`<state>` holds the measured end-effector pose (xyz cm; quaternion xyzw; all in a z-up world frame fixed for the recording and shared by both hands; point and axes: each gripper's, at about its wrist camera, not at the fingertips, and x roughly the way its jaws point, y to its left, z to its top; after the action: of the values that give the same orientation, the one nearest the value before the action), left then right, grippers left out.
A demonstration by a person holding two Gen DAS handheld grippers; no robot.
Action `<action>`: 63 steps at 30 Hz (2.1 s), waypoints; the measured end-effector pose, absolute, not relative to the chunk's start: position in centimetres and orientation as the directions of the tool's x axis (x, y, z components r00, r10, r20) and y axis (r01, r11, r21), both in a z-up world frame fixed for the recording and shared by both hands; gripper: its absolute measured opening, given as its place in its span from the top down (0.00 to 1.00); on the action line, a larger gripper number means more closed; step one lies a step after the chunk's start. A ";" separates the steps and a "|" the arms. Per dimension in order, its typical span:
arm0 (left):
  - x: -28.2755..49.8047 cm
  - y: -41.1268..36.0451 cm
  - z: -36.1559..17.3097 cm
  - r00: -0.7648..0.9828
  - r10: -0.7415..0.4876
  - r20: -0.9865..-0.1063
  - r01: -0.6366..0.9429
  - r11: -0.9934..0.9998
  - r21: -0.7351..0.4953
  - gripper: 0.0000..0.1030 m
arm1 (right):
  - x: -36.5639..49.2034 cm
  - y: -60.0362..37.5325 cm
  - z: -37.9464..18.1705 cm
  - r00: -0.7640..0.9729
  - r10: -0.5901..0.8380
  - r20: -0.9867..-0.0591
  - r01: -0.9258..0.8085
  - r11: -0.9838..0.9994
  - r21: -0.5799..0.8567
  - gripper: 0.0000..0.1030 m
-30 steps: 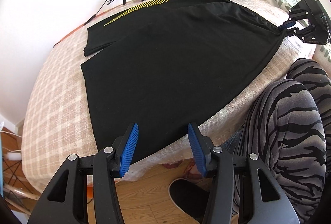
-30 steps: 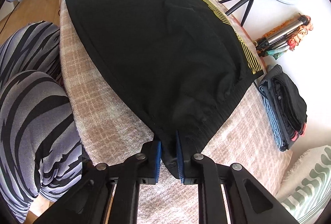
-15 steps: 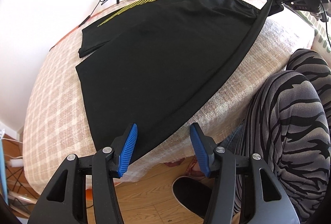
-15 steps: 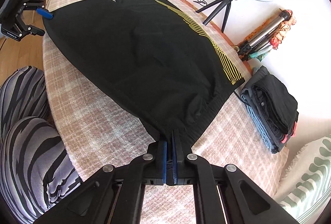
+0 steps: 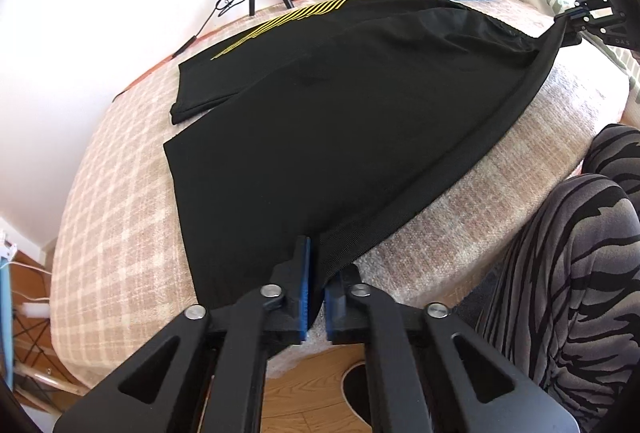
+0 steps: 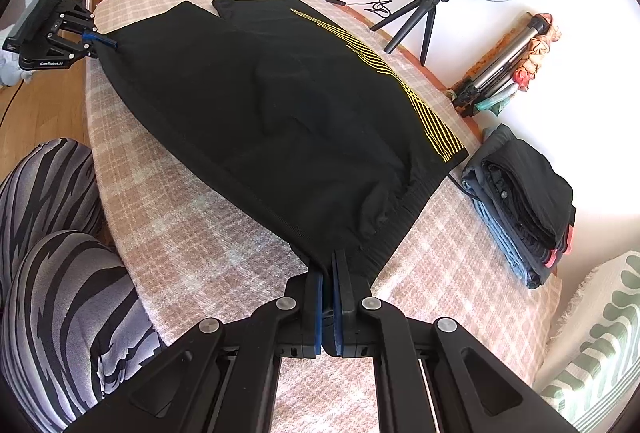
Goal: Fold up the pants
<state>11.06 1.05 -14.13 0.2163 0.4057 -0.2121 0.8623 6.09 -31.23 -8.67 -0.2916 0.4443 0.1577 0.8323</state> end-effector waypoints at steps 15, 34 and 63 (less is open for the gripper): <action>13.3 1.9 -6.0 0.776 -0.229 -0.588 0.381 0.913 0.146 1.00 | 6.7 -31.7 -5.0 0.665 0.009 -0.747 -0.412 0.839 -0.357 1.00; 28.5 0.1 -1.6 0.819 -0.208 -0.535 0.360 0.912 0.197 1.00 | 24.4 -32.1 -0.8 0.721 -0.098 -0.686 -0.287 0.859 -0.424 1.00; 45.0 -3.9 -12.7 0.628 -0.067 -0.776 0.426 0.864 0.270 0.89 | 41.0 -34.9 -14.9 0.434 -0.206 -0.877 -0.342 0.863 -0.372 1.00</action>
<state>45.01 -3.87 -12.69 0.2199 0.4078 -0.1410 0.8749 41.04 -34.90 -14.92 -0.2583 0.5305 0.0423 0.8063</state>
